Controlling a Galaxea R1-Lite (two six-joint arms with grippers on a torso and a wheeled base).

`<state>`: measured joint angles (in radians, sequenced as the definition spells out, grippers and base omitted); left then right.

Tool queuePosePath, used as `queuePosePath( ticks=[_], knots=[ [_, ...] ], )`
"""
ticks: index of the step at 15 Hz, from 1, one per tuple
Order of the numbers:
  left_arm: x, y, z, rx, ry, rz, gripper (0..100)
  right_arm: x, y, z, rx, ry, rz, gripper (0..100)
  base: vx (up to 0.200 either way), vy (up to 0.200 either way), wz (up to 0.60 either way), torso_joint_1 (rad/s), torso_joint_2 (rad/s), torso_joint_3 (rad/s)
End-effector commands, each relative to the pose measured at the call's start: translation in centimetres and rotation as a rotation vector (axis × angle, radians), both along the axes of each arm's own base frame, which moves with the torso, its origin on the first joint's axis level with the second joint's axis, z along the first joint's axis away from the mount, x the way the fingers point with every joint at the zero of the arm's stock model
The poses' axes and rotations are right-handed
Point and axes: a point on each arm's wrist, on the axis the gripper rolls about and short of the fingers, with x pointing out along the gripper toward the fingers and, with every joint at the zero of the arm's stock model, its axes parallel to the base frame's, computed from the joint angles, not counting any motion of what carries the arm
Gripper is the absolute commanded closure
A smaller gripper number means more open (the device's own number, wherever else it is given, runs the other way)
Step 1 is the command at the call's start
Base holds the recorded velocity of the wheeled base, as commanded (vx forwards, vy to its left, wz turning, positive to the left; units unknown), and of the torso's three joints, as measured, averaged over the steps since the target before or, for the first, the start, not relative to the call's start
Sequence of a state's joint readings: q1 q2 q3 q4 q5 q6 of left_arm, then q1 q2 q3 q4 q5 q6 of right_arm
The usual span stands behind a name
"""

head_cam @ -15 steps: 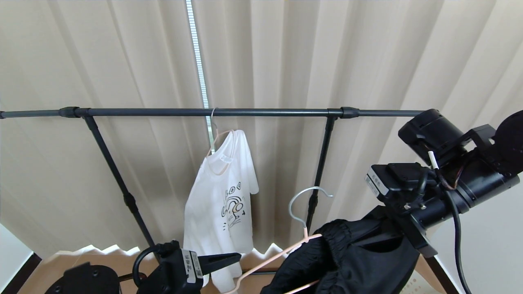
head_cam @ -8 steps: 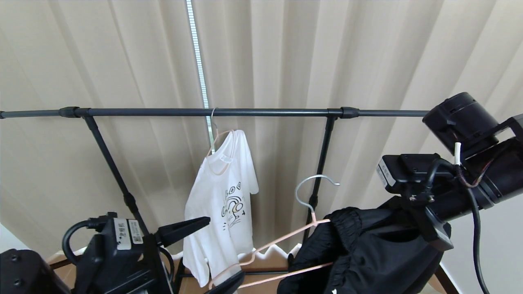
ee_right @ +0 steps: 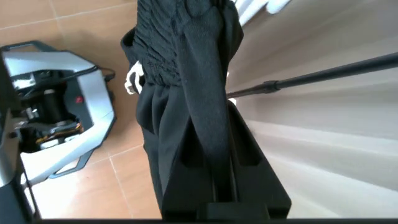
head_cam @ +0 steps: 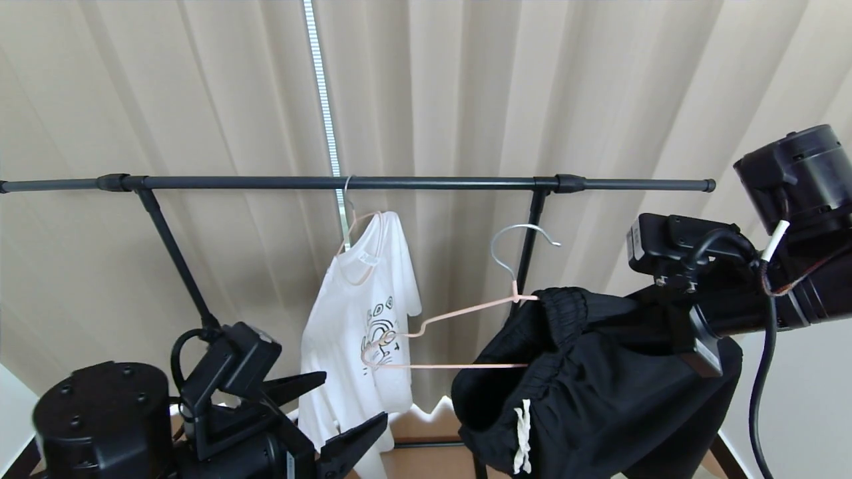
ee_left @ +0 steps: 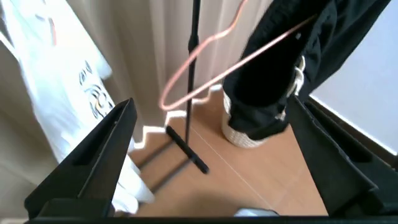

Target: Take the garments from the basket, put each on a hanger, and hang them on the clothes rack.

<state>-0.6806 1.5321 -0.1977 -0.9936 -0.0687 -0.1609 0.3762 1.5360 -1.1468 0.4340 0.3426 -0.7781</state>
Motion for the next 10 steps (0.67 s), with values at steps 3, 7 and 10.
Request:
queuePosePath(
  ticks=[3, 7, 10],
  knots=[
    [2.0, -3.8, -0.7, -0.011, 0.209, 0.009, 0, -1.9, -1.1, -2.1, 0.072, -0.155, -0.039, 100, 0.0, 0.0, 0.0, 0.0, 0.0, 0.0],
    [3.5, -6.3, -3.0, 0.018, 0.301, 0.011, 0, -2.2, -1.3, -1.7, 0.108, -0.176, -0.061, 100, 0.0, 0.0, 0.0, 0.0, 0.0, 0.0],
    [5.0, -7.8, -4.2, 0.029, 0.314, 0.059, 0, -2.3, -1.3, -1.6, 0.117, -0.176, -0.064, 100, 0.0, 0.0, 0.0, 0.0, 0.0, 0.0]
  ],
)
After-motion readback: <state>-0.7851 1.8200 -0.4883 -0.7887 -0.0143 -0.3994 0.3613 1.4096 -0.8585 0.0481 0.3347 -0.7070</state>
